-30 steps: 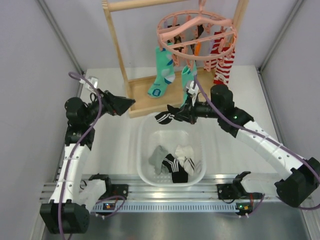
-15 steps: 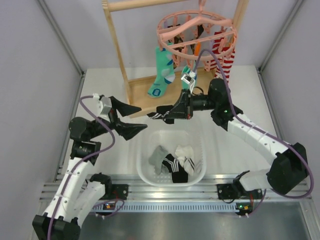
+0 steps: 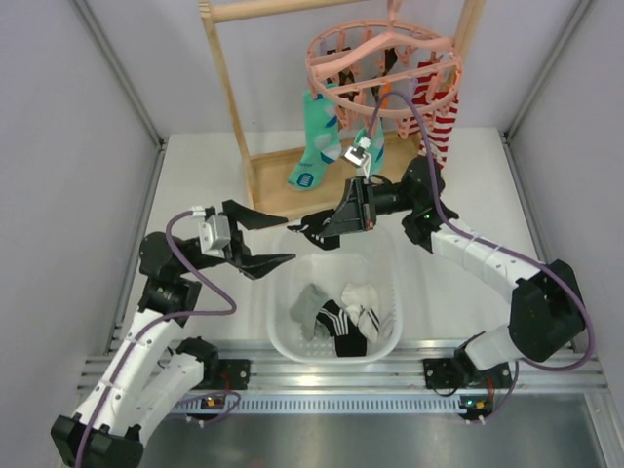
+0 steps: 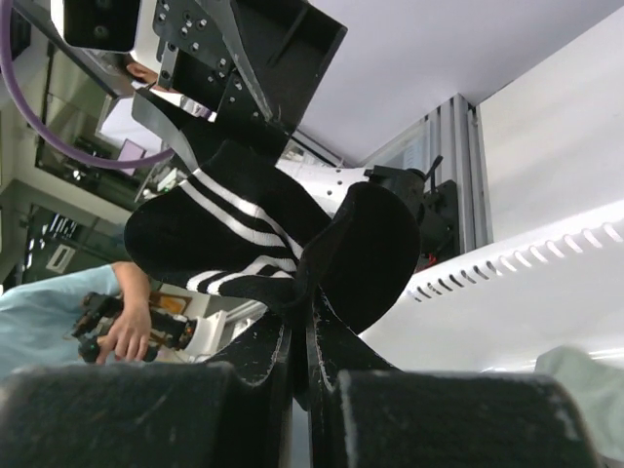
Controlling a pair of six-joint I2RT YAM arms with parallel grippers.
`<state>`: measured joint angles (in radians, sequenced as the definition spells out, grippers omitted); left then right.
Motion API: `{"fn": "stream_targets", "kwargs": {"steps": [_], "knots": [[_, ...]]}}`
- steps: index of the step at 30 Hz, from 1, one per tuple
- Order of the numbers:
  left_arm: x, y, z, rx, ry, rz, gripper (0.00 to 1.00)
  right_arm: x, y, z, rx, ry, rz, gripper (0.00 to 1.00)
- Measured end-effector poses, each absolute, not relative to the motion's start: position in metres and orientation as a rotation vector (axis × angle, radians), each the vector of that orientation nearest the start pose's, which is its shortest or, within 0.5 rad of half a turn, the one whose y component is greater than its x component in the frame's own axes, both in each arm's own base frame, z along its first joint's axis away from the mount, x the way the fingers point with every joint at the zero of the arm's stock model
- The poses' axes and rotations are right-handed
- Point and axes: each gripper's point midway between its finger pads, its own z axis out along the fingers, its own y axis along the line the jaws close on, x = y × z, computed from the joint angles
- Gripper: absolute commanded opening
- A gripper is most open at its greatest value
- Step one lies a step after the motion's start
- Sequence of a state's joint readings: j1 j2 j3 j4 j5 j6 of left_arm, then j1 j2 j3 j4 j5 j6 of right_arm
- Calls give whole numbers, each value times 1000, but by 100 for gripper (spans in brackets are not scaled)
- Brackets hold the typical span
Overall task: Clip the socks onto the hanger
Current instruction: Pick up the sock from the bin.
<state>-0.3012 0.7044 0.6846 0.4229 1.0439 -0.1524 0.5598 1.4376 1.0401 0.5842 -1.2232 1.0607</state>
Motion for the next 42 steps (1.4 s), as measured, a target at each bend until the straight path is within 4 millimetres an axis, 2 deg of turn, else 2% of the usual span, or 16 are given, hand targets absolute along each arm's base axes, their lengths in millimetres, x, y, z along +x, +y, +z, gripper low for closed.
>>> {"fn": "stream_targets", "kwargs": {"steps": [5, 12, 16, 17, 18, 20, 22, 24, 25, 29, 32, 34, 36, 39, 42], "knots": [[170, -229, 359, 1062, 1001, -1005, 69, 188, 328, 338, -843, 1754, 2055, 0], [172, -247, 359, 1063, 1005, -1027, 52, 184, 327, 340, -859, 1762, 2078, 0], [174, -250, 362, 1050, 1008, -1026, 36, 183, 326, 338, -856, 1773, 2084, 0], [174, -250, 363, 1048, 1009, -1029, 26, 183, 326, 338, -855, 1774, 2085, 0], [174, -251, 364, 1046, 1008, -1029, 19, 183, 326, 337, -855, 1775, 2085, 6], [175, -251, 366, 1039, 1012, -1029, 0, 183, 326, 337, -853, 1778, 2085, 27], [177, -252, 369, 1034, 1023, -1028, 0, 186, 326, 334, -852, 1779, 2067, 41], [179, -252, 371, 1029, 1041, -1030, 0, 192, 325, 327, -845, 1790, 2032, 60], [180, -252, 371, 1027, 1053, -1034, 0, 196, 323, 323, -836, 1800, 2004, 64], [186, -255, 372, 1012, 1139, -1065, 0, 235, 305, 317, -822, 1812, 1763, 73], [195, -259, 373, 1010, 1226, -1092, 0, 260, 288, 333, -895, 1744, 1535, 77], [198, -261, 368, 1016, 1279, -1106, 0, 266, 278, 348, -980, 1665, 1382, 79], [199, -264, 361, 1038, 1336, -1131, 0, 263, 271, 363, -1075, 1581, 1251, 81], [202, -269, 352, 1067, 1425, -1173, 0, 248, 273, 377, -1256, 1434, 1075, 82], [205, -274, 345, 1098, 1499, -1208, 0, 226, 287, 375, -1434, 1309, 971, 82]]}}
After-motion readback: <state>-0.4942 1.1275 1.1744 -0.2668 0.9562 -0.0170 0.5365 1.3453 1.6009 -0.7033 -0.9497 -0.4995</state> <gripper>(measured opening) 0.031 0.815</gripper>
